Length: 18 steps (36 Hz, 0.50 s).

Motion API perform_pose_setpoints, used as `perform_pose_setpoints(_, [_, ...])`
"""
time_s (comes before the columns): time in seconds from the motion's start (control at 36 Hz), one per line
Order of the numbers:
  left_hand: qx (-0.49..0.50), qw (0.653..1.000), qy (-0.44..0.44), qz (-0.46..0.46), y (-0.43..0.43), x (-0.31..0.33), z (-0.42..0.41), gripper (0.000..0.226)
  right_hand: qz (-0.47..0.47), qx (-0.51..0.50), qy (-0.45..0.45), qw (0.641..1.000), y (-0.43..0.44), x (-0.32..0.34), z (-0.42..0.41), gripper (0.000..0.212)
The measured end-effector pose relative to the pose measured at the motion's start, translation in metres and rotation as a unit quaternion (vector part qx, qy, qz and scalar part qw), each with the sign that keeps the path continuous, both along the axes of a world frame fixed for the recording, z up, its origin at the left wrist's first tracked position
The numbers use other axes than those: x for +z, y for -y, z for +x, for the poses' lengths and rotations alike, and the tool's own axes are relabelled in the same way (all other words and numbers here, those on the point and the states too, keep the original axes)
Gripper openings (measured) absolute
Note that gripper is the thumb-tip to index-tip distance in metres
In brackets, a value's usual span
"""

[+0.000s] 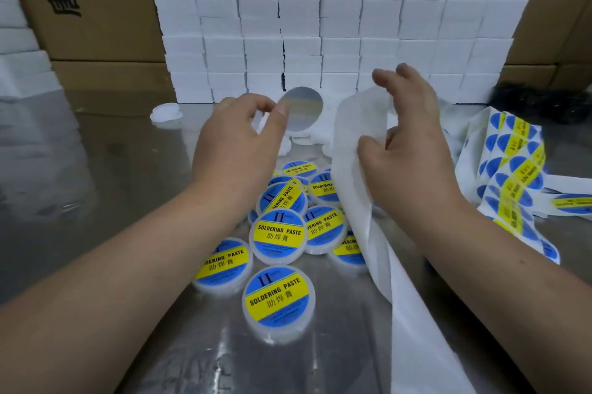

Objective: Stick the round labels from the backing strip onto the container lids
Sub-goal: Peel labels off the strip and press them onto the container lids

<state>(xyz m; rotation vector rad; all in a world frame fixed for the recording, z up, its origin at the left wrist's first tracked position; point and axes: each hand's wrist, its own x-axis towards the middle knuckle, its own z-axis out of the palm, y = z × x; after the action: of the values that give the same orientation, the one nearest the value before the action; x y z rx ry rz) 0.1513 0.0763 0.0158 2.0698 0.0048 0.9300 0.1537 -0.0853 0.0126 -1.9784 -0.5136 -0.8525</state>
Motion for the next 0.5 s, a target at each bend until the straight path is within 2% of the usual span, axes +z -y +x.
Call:
perform_pose_setpoints(0.08, [0.004, 0.999, 0.014, 0.031, 0.0011, -0.0015, -0.0013, 0.011, -0.002, 0.004, 0.025, 1.000, 0.0008, 0.0031, 0.0000, 0.058])
perform_pose_setpoints(0.19, [0.014, 0.999, 0.020, 0.035, -0.0010, -0.0019, 0.0002, 0.013, 0.010, 0.043, -0.063, 0.997, -0.0020, 0.0030, -0.0014, 0.034])
perform_pose_setpoints(0.31, [0.010, 0.998, 0.030, 0.048, -0.0005, -0.0030, 0.0002, 0.018, 0.047, 0.064, -0.105, 0.991, -0.0037, 0.0025, -0.0022, 0.024])
perform_pose_setpoints(0.42, [0.011, 0.995, 0.046, 0.084, 0.0020, -0.0036, -0.0029, 0.030, 0.114, 0.092, -0.148, 0.978, -0.0020, 0.0064, -0.0043, 0.035])
perform_pose_setpoints(0.5, [0.014, 0.993, 0.061, 0.104, 0.0018, -0.0017, -0.0053, 0.034, 0.129, 0.078, -0.167, 0.974, -0.0016, 0.0062, -0.0024, 0.043])
